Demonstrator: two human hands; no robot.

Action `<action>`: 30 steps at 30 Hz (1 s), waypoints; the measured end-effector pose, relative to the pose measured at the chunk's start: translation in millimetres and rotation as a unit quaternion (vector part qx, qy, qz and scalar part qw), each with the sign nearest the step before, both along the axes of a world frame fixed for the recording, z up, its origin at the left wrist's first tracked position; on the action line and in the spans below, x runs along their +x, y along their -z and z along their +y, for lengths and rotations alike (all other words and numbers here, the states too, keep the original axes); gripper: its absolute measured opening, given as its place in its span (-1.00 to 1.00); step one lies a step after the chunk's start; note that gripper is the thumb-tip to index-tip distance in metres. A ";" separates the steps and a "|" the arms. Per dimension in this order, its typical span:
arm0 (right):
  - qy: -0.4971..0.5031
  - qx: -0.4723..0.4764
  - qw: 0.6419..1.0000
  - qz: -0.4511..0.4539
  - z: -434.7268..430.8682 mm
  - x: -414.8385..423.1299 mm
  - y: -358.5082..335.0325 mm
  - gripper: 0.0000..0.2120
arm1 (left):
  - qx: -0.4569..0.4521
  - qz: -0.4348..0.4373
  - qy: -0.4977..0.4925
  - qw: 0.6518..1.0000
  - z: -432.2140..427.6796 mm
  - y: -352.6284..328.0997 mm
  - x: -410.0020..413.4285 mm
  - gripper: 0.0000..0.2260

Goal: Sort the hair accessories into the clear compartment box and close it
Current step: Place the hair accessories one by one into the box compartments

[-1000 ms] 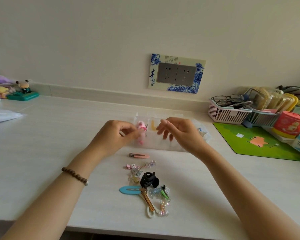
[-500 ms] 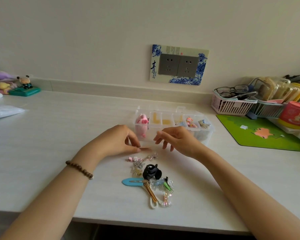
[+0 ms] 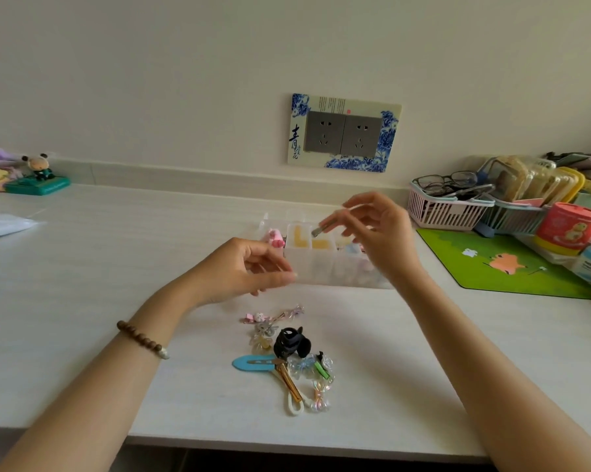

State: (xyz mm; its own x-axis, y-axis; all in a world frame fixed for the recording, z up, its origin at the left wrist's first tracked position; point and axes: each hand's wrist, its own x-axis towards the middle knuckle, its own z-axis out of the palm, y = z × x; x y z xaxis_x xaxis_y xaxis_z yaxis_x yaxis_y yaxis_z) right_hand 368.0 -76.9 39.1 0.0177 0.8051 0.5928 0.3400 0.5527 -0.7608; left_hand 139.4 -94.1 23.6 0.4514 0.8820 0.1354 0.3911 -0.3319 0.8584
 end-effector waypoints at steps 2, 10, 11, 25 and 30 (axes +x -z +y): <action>0.057 0.012 0.998 -0.036 12.0 10.2 -5.9 -0.89 | -0.018 0.037 0.040 0.998 -2.3 -2.7 -2.0 -0.72; 0.079 -0.032 0.974 -0.209 37.3 5.6 16.7 -0.91 | -0.054 0.165 0.134 0.976 -12.5 -6.6 4.2 -0.70; 0.089 -0.025 0.967 -0.238 36.3 4.8 19.4 -0.87 | -0.056 0.173 0.140 0.973 -12.9 -6.2 5.5 -0.70; -0.100 -0.076 0.984 -0.126 -9.0 -17.4 17.3 -0.82 | -0.004 0.032 0.029 0.999 3.4 4.5 -0.8 -0.82; -0.171 -0.098 0.979 -0.058 -11.6 -25.0 18.5 -0.85 | 0.056 -0.136 -0.055 0.988 14.0 7.2 -2.6 -0.70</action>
